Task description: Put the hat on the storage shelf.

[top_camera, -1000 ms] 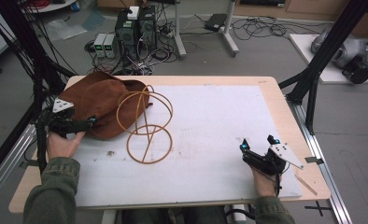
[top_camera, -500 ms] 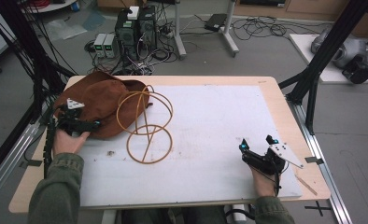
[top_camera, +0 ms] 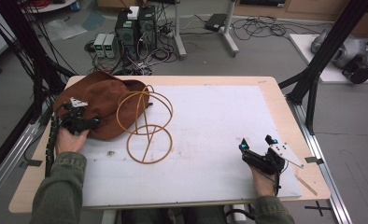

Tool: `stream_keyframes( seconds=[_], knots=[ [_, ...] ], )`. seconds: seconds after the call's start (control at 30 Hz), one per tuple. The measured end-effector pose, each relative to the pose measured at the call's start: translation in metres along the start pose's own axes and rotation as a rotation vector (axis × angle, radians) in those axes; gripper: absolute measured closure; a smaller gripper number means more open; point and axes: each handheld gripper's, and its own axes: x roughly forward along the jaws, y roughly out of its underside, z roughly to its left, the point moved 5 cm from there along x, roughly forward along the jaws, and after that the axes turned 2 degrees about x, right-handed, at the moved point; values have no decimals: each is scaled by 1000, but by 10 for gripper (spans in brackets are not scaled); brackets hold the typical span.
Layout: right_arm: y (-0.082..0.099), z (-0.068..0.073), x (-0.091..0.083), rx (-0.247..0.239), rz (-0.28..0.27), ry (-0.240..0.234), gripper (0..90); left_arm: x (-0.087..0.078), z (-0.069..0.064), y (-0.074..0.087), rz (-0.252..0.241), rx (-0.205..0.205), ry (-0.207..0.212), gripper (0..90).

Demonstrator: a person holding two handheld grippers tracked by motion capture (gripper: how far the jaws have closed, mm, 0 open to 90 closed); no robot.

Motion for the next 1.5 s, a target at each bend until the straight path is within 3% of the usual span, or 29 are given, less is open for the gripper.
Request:
stream_keyframes(
  seconds=[0.1, 0.27, 0.33, 0.5, 0.67, 0.7, 0.83, 1.0, 1.03, 1.07, 1.1, 1.4, 1.5],
  knots=[
    [0, -2, 0, 23, -3, 0, 29, -1, 1, 0, -7, -10, 5, 565],
    [0, -5, 0, 47, -2, 4, 29, -5, 5, -1, -17, -43, 39, 819],
    [0, -6, 0, 53, -5, 4, 29, -5, 2, -1, -7, -9, 30, 856],
    [0, -7, 0, 54, -4, 6, 29, -7, 1, -2, -22, -14, 24, 873],
    [1, -6, 0, 55, 0, 4, 30, -12, -4, -6, -49, 37, -19, 878],
    [0, -7, 0, 54, -1, 4, 29, -16, -4, -9, -86, 26, -21, 878],
    [0, -8, 0, 52, -5, 5, 30, -24, -2, -11, -123, 11, -20, 879],
    [0, -8, -1, 57, -2, 5, 30, -45, 3, -12, -214, -44, 8, 879],
    [0, -8, -1, 56, -2, 5, 29, -45, 3, -12, -214, -44, 8, 878],
    [0, -8, 0, 52, -4, 3, 29, -55, 4, -15, -261, -66, 23, 878],
    [0, -8, 0, 52, -4, 3, 29, -55, 4, -15, -261, -66, 23, 878],
    [1, -6, -2, 56, 0, -5, 30, -81, 13, -22, -413, -174, 68, 877],
    [1, -6, -1, 51, 1, -6, 30, -92, 13, -26, -472, -181, 50, 877]
  ],
)
